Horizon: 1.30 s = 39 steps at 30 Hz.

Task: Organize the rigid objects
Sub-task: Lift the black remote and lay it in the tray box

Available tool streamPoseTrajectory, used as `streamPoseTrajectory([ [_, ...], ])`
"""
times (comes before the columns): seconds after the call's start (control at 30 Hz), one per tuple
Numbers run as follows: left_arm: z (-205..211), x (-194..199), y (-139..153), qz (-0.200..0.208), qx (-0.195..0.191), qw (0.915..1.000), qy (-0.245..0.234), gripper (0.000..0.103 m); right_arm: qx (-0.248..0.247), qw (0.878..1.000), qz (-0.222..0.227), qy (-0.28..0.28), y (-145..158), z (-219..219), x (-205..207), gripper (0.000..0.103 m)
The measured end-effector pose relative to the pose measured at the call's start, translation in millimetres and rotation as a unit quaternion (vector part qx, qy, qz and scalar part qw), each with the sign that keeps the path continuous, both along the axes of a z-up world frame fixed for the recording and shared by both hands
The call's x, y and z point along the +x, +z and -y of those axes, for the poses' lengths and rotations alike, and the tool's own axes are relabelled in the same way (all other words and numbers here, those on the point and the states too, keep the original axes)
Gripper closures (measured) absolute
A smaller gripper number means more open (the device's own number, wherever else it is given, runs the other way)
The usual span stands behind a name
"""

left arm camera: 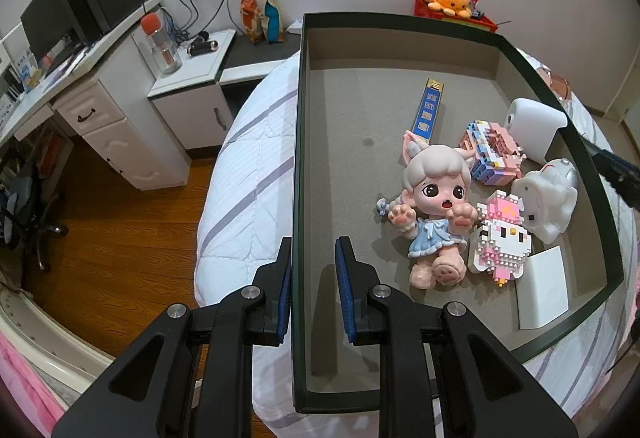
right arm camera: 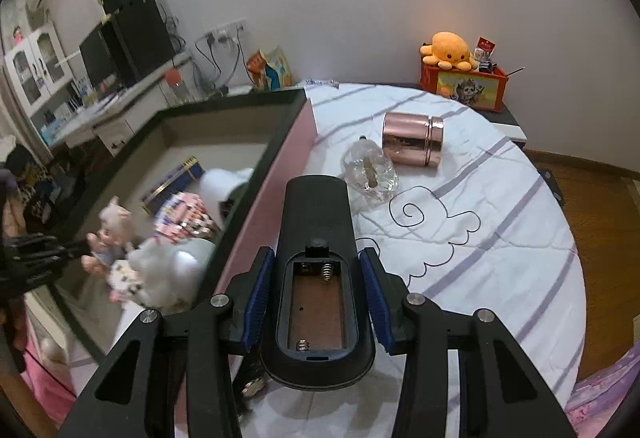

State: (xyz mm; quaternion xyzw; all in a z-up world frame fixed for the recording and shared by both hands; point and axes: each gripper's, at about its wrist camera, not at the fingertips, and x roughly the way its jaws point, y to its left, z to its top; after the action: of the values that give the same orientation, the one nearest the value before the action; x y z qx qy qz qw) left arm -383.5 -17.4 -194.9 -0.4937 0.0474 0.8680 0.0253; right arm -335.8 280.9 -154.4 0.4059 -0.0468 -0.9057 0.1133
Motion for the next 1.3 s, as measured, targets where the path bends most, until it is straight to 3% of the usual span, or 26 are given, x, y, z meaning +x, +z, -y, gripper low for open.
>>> streamPoseTrajectory([
  [0.3, 1, 1, -1, 0.001, 0.003, 1.0, -0.001, 0.084, 0.009, 1.0, -0.008, -0.013, 5, 0, 9, 0.058],
  [0.53, 0, 1, -2, 0.0, 0.005, 1.0, -0.002, 0.084, 0.04, 0.997, 0.061, -0.024, -32, -7, -3, 0.058],
  [0.87, -2, 0, -1, 0.001, 0.004, 1.0, -0.003, 0.084, 0.069, 0.996, 0.045, -0.038, -40, 2, -12, 0.058],
  [1.1, -1, 1, -1, 0.001, 0.004, 1.0, -0.004, 0.084, 0.042, 0.997, -0.018, -0.062, -1, -3, 7, 0.059],
  [1.3, -1, 1, 0, 0.001, 0.006, 1.0, -0.002, 0.084, 0.028, 0.998, -0.063, 0.005, 43, 41, 14, 0.059],
])
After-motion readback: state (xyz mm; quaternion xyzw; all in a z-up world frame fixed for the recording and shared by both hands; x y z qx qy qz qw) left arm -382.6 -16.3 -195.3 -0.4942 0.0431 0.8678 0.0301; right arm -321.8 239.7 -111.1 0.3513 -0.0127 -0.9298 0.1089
